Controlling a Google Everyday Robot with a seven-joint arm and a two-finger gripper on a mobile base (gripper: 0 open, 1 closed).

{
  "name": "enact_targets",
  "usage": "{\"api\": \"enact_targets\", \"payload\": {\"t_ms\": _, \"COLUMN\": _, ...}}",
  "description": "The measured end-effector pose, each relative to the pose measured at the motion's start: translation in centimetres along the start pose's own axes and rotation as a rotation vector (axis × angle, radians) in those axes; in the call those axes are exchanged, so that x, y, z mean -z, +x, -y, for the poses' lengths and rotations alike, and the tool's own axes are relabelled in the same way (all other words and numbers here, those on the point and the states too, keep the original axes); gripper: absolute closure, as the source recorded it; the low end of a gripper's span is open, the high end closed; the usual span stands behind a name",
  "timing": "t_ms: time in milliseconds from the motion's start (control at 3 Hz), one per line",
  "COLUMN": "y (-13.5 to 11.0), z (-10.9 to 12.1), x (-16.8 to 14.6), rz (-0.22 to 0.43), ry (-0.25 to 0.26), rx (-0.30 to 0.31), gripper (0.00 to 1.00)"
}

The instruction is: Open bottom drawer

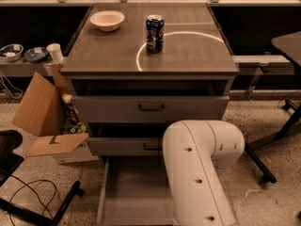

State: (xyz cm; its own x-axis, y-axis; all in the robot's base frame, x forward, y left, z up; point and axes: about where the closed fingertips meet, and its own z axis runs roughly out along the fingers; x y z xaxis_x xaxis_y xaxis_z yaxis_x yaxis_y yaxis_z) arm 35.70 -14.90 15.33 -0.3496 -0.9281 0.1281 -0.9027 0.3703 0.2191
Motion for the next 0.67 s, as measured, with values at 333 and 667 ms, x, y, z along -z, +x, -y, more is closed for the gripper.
{"api": "enact_targets", "payload": {"t_ms": 333, "y": 0.30, "z": -0.55, "x": -0.23, "rz": 0.001, "ry": -0.007, "rx": -0.010, "gripper": 1.00}}
{"api": "enact_targets", "payload": {"t_ms": 667, "y": -0.01, "z": -0.60, "x": -0.21, "rz": 0.001, "ry": -0.007, "rx": -0.010, "gripper": 1.00}}
